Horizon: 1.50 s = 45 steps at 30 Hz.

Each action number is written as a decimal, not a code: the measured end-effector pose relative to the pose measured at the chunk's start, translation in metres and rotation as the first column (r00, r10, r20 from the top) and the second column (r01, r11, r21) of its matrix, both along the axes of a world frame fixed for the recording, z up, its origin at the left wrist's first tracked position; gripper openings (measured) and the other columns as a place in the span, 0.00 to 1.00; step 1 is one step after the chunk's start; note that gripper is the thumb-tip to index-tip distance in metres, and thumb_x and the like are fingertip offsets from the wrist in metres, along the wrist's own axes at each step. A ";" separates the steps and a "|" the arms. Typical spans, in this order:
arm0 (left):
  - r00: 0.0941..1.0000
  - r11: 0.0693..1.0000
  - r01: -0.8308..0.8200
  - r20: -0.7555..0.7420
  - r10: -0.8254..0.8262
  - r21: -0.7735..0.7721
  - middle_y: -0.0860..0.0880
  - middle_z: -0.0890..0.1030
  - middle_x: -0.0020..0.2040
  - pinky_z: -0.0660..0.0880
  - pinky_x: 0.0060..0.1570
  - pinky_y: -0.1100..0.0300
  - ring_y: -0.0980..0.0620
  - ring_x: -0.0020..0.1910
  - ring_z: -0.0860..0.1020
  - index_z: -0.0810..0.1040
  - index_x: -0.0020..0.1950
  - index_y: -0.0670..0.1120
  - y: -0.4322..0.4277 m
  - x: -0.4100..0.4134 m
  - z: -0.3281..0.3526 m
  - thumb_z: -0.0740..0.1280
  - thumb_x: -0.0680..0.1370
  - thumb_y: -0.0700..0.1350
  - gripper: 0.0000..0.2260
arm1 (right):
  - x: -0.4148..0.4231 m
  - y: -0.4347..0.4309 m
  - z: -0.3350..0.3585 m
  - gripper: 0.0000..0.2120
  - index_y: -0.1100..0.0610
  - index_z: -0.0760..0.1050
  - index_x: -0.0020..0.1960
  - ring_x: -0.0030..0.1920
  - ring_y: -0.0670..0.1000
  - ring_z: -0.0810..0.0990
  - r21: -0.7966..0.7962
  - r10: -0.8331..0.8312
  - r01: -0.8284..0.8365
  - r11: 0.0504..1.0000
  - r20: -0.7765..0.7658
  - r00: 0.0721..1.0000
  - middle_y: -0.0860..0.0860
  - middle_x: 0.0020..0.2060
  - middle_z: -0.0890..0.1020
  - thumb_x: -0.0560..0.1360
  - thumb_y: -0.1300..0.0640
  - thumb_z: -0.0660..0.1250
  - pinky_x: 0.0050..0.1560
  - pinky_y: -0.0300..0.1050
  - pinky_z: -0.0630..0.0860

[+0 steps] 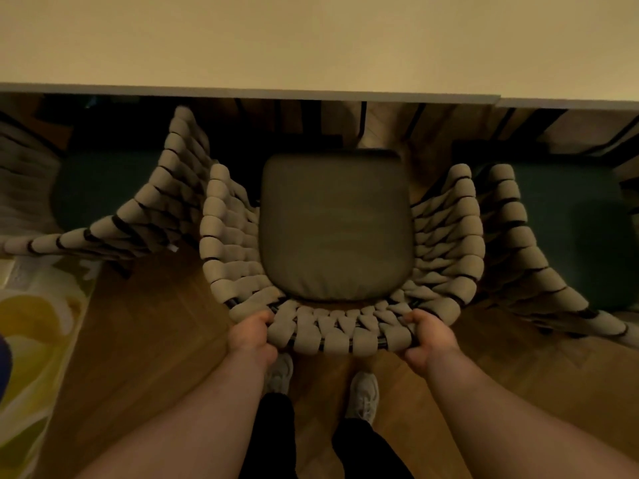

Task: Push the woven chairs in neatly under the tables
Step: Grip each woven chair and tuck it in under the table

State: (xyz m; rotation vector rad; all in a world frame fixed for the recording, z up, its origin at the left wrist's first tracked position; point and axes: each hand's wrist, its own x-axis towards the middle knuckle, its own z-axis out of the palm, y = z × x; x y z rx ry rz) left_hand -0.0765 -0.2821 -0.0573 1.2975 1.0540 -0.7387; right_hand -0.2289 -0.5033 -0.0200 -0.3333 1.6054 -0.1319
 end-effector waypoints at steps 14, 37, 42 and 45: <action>0.983 0.982 -0.141 0.097 0.153 -0.123 0.37 0.83 0.57 0.82 0.28 0.50 0.38 0.50 0.83 0.81 0.66 0.40 0.001 0.011 0.021 0.63 0.78 0.26 0.19 | 0.006 0.014 0.004 0.24 0.55 0.76 0.70 0.56 0.67 0.85 -0.096 -0.205 0.211 0.973 0.063 0.977 0.63 0.61 0.83 0.78 0.73 0.67 0.60 0.70 0.81; 0.972 0.991 0.005 0.234 0.027 -0.137 0.41 0.84 0.60 0.85 0.52 0.39 0.39 0.56 0.85 0.76 0.71 0.51 -0.006 0.120 -0.017 0.67 0.79 0.28 0.25 | 0.103 -0.004 -0.021 0.09 0.56 0.75 0.54 0.56 0.64 0.86 -0.110 -0.053 0.061 0.992 0.073 0.996 0.61 0.57 0.83 0.81 0.68 0.68 0.62 0.66 0.82; 0.848 0.898 0.334 0.326 -0.419 0.286 0.41 0.79 0.71 0.80 0.63 0.48 0.43 0.64 0.81 0.71 0.77 0.46 -0.004 0.122 0.002 0.75 0.78 0.37 0.28 | 0.099 -0.007 -0.028 0.33 0.59 0.68 0.75 0.60 0.58 0.82 -0.308 0.245 -0.346 0.886 -0.323 0.914 0.56 0.63 0.80 0.76 0.56 0.79 0.60 0.61 0.83; 0.543 0.532 0.402 0.273 -0.794 0.745 0.42 0.62 0.84 0.64 0.78 0.46 0.40 0.81 0.63 0.55 0.86 0.47 0.002 0.123 0.015 0.80 0.75 0.48 0.47 | 0.093 -0.001 -0.023 0.47 0.55 0.57 0.83 0.77 0.64 0.68 -0.422 0.369 -0.774 0.472 -0.703 0.608 0.61 0.78 0.68 0.73 0.50 0.80 0.74 0.68 0.72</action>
